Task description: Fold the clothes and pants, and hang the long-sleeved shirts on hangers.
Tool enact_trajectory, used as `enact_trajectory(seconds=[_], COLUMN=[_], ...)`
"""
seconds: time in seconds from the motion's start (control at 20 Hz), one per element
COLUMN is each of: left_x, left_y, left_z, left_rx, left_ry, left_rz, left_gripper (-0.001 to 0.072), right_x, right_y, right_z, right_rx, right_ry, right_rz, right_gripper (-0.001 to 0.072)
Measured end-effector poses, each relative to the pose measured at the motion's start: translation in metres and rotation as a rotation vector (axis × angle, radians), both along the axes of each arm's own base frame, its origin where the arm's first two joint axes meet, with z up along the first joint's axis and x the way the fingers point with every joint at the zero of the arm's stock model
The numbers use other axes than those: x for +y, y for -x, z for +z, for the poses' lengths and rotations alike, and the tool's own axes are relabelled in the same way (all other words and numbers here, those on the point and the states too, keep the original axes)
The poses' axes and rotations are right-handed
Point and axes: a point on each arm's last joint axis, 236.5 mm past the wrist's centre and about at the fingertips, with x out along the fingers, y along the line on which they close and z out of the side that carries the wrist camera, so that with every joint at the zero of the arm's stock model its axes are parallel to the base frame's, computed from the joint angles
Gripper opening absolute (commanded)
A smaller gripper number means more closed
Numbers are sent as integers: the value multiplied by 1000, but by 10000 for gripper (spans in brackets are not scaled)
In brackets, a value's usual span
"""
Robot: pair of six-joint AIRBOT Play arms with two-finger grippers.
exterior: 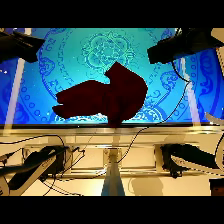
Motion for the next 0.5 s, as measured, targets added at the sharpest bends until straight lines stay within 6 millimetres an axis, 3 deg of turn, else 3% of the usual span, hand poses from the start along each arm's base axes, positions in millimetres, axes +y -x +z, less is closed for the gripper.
enact_trajectory(seconds=[0.5], left_x=[0], left_y=[0], left_z=[0], left_rx=[0], left_ry=[0], left_rz=[0], left_gripper=[12], right_x=[5], right_y=[-8], right_z=[6], right_rx=[-43], right_ry=[-21], right_rz=[4], right_gripper=[9])
